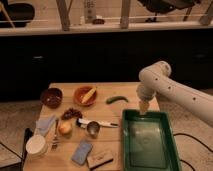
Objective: Place pepper in metal cup
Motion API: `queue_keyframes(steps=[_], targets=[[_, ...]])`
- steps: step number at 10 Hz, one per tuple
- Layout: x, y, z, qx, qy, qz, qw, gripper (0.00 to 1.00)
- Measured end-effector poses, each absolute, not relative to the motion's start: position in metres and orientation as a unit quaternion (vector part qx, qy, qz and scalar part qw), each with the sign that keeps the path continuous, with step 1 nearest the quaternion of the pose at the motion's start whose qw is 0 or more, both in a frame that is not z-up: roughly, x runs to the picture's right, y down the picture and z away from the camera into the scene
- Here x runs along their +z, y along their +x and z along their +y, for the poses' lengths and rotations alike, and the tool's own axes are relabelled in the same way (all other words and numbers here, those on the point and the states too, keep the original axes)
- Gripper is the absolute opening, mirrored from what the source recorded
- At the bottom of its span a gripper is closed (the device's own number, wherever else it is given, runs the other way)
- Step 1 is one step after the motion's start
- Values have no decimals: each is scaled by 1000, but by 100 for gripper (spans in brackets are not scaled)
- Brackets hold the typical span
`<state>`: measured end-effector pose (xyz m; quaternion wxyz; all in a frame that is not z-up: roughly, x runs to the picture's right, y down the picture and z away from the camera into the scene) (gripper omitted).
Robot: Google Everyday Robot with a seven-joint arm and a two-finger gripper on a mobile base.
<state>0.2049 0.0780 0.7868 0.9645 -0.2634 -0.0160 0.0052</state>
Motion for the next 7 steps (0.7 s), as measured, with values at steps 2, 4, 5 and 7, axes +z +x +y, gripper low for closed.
queue_keyframes(steps=[2, 4, 5, 7], targets=[[795, 197, 72, -1, -261, -22, 965, 80], [801, 195, 68, -5, -259, -26, 966, 80], [805, 192, 66, -9, -257, -29, 966, 80], [811, 188, 62, -12, -256, -33, 966, 80]])
